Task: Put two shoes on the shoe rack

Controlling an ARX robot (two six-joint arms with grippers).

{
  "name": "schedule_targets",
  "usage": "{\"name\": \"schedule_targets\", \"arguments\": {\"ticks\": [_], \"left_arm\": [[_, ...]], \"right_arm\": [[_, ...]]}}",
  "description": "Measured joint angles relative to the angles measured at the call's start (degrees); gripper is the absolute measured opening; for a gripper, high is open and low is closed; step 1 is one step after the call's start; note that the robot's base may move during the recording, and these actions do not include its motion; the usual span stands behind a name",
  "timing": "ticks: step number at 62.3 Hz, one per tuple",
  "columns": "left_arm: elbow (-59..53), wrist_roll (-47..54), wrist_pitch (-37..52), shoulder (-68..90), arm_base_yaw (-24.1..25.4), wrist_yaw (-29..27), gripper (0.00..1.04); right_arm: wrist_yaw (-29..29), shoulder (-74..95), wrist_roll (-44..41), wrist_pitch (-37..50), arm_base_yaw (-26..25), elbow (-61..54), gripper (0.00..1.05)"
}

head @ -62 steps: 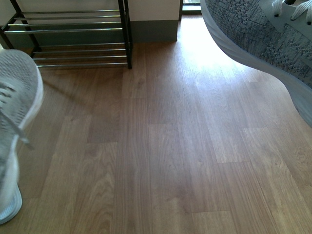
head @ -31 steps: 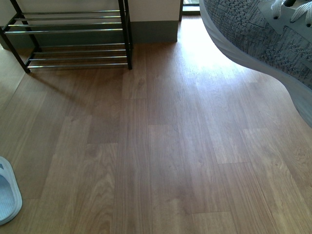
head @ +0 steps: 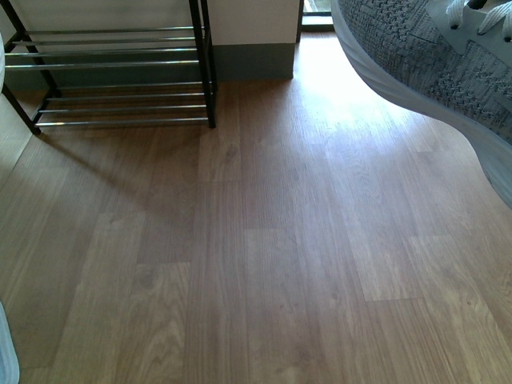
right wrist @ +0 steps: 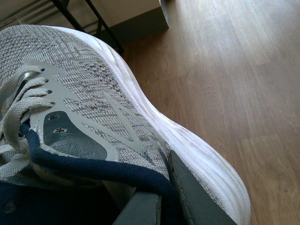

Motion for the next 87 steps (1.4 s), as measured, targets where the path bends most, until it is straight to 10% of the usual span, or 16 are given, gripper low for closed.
{"name": "schedule_targets", "arguments": {"ticks": [87], "left_arm": [[0.0,0.1,0.0,0.0,0.0,0.2,0.02]], "right_arm": [[0.2,0.0,0.0,0.0,-0.1,0.0,0.01]]}}
